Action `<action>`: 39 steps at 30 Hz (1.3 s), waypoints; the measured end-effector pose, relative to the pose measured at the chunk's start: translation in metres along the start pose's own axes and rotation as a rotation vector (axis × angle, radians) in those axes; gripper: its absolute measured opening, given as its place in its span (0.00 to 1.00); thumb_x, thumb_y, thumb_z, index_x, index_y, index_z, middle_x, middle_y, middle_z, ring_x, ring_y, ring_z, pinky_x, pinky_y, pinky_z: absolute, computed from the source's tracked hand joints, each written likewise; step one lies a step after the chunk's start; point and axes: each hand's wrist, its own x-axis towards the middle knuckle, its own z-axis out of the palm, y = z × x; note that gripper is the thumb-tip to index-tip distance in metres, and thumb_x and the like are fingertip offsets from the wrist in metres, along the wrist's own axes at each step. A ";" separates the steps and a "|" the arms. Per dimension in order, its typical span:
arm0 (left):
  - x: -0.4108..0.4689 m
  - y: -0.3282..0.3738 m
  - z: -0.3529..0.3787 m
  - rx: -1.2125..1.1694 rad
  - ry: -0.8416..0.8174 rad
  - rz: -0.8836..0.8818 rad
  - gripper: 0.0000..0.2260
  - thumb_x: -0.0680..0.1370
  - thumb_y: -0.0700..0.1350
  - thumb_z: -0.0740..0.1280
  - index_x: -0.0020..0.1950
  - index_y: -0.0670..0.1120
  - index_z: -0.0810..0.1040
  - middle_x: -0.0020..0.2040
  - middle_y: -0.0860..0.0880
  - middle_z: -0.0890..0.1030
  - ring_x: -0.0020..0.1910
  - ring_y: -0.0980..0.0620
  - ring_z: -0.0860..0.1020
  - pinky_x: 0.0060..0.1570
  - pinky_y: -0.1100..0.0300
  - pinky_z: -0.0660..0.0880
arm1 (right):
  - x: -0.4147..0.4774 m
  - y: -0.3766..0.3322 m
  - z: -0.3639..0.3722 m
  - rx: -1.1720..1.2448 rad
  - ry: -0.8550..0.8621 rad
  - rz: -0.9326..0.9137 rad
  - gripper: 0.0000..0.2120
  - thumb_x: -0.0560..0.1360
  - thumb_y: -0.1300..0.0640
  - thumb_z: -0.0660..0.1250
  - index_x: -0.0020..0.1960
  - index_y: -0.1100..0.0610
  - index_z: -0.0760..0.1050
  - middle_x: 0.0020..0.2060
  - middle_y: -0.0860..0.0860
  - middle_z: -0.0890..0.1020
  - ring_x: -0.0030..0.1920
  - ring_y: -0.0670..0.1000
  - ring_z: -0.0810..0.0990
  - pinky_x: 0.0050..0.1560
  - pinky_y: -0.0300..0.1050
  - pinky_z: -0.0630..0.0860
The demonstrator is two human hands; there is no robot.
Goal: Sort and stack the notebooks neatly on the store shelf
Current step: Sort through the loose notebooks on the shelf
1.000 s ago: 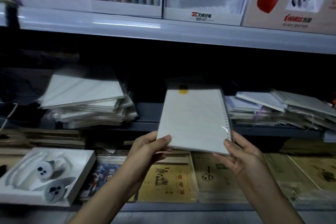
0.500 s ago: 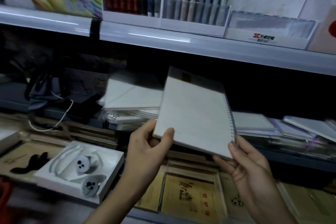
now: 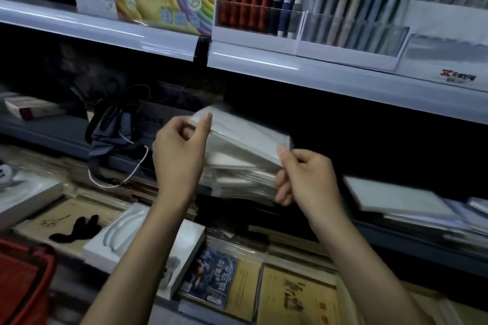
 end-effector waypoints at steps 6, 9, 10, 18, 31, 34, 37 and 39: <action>-0.014 -0.031 -0.009 -0.181 -0.003 -0.307 0.15 0.78 0.60 0.72 0.50 0.49 0.83 0.41 0.47 0.84 0.39 0.47 0.81 0.44 0.47 0.77 | -0.004 0.024 0.006 -0.592 0.127 -0.168 0.33 0.75 0.26 0.56 0.66 0.49 0.77 0.28 0.49 0.82 0.29 0.51 0.82 0.37 0.54 0.82; -0.035 -0.020 -0.020 -0.161 0.001 -0.232 0.07 0.81 0.51 0.72 0.56 0.49 0.82 0.39 0.44 0.81 0.35 0.54 0.78 0.41 0.52 0.75 | -0.005 0.023 0.001 -0.545 0.094 -0.139 0.33 0.76 0.27 0.58 0.69 0.48 0.75 0.28 0.49 0.82 0.29 0.48 0.82 0.39 0.55 0.83; -0.045 -0.014 -0.023 -0.144 -0.001 -0.189 0.06 0.81 0.50 0.72 0.56 0.50 0.81 0.37 0.44 0.80 0.33 0.55 0.76 0.39 0.53 0.74 | -0.007 0.022 -0.002 -0.543 0.094 -0.133 0.33 0.75 0.27 0.59 0.71 0.48 0.74 0.28 0.49 0.83 0.29 0.48 0.82 0.40 0.55 0.83; -0.098 0.004 -0.011 -0.187 -0.085 -0.095 0.06 0.84 0.44 0.67 0.58 0.55 0.78 0.34 0.51 0.72 0.32 0.55 0.71 0.35 0.58 0.71 | -0.035 0.023 -0.047 -0.604 0.084 -0.154 0.31 0.77 0.34 0.65 0.75 0.48 0.71 0.28 0.46 0.82 0.32 0.42 0.81 0.42 0.53 0.82; -0.177 0.033 0.091 -0.231 -0.380 -0.034 0.08 0.85 0.43 0.65 0.49 0.50 0.82 0.35 0.42 0.76 0.30 0.56 0.70 0.30 0.63 0.65 | -0.072 0.091 -0.188 -0.768 0.255 -0.076 0.17 0.80 0.45 0.67 0.67 0.48 0.77 0.55 0.42 0.80 0.53 0.45 0.80 0.50 0.44 0.78; -0.195 0.027 0.123 -0.152 -0.480 0.028 0.07 0.84 0.46 0.67 0.48 0.53 0.82 0.36 0.49 0.78 0.34 0.56 0.75 0.35 0.59 0.72 | -0.074 0.111 -0.205 -0.764 0.283 -0.031 0.19 0.80 0.46 0.68 0.70 0.48 0.75 0.61 0.44 0.77 0.60 0.47 0.78 0.55 0.42 0.75; -0.207 0.023 0.152 0.002 -0.500 0.209 0.05 0.84 0.45 0.68 0.50 0.52 0.82 0.40 0.55 0.80 0.41 0.56 0.79 0.41 0.51 0.77 | -0.068 0.123 -0.213 -0.777 0.299 0.023 0.21 0.80 0.46 0.68 0.71 0.50 0.75 0.61 0.47 0.78 0.59 0.51 0.79 0.55 0.49 0.79; -0.213 0.020 0.169 0.106 -0.512 0.372 0.04 0.83 0.45 0.68 0.53 0.50 0.83 0.44 0.56 0.80 0.45 0.56 0.78 0.45 0.50 0.77 | -0.064 0.126 -0.215 -0.769 0.320 0.063 0.21 0.80 0.46 0.67 0.70 0.50 0.75 0.60 0.48 0.79 0.57 0.52 0.80 0.53 0.50 0.79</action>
